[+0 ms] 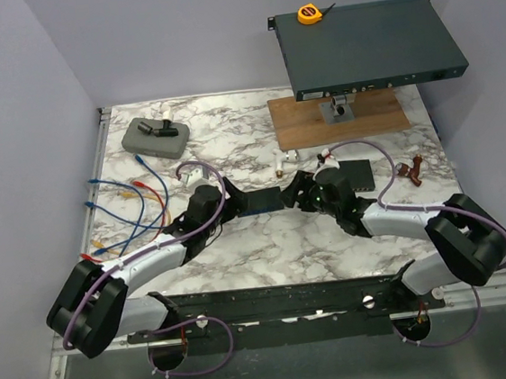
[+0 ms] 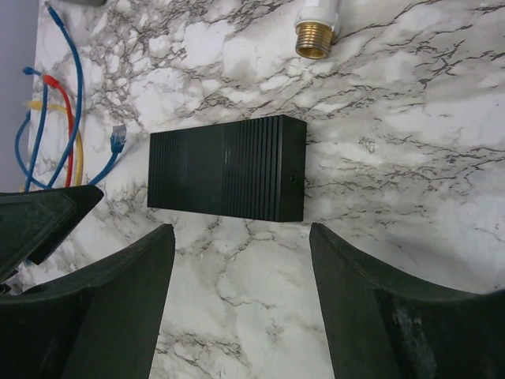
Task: Pull the plug from the switch port
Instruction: Move the switch port to the center of the board.
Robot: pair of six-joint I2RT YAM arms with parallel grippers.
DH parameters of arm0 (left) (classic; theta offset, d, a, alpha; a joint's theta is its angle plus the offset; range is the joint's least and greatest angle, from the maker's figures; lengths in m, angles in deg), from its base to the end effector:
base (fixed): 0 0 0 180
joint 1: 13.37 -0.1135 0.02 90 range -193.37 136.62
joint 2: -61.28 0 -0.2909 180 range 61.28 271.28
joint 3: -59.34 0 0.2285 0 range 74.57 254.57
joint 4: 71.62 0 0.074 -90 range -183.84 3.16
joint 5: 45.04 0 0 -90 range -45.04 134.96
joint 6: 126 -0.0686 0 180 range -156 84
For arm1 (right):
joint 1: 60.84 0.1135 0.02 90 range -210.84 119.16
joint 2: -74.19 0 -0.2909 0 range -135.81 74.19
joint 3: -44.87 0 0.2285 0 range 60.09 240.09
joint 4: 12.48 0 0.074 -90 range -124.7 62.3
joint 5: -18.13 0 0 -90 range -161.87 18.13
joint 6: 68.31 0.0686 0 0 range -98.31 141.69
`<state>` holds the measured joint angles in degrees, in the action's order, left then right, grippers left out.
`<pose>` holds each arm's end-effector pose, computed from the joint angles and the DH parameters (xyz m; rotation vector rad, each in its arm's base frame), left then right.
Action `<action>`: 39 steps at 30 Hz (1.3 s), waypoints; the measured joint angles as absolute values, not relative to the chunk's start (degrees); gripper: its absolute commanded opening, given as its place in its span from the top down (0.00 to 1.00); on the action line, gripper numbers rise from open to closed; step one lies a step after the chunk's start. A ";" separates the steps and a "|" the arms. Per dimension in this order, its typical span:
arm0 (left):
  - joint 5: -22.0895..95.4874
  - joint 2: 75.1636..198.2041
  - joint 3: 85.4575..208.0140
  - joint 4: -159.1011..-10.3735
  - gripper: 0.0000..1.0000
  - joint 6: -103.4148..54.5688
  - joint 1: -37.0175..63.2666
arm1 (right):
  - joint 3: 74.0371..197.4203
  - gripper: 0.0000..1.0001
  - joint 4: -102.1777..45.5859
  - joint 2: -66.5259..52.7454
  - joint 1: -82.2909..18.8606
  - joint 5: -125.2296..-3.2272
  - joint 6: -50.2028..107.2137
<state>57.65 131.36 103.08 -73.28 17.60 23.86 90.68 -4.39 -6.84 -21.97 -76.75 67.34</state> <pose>0.2082 -0.1393 0.2195 -0.4438 2.0868 -0.7448 0.2279 0.1762 0.2041 0.1827 2.1394 0.8146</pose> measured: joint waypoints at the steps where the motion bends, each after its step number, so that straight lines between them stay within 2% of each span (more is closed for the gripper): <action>1: 57.45 132.30 103.08 -72.93 0.26 17.67 23.51 | 90.97 0.32 -4.11 -7.63 -22.38 -76.40 67.32; 7: 57.01 136.61 103.08 -70.66 0.27 18.37 22.85 | 94.71 0.35 -2.77 -14.21 -24.31 -74.35 66.66; 15: 55.97 140.87 103.23 -68.75 0.33 18.61 22.72 | 96.74 0.46 -1.90 -20.35 -24.90 -71.49 65.68; 27: 55.27 144.28 105.75 -69.58 0.32 17.30 22.66 | 97.85 0.47 -1.22 -23.02 -24.94 -69.21 65.20; 29: 55.48 144.28 105.75 -69.72 0.35 16.97 22.07 | 97.90 0.48 -1.22 -23.02 -24.94 -69.21 64.91; 33: 55.27 144.39 105.77 -69.74 0.49 16.12 19.55 | 98.42 0.50 -1.24 -23.02 -24.96 -69.24 64.10; 39: 52.69 147.43 106.49 -68.80 0.53 15.85 19.01 | 98.62 0.57 -1.24 -23.48 -24.96 -69.24 63.62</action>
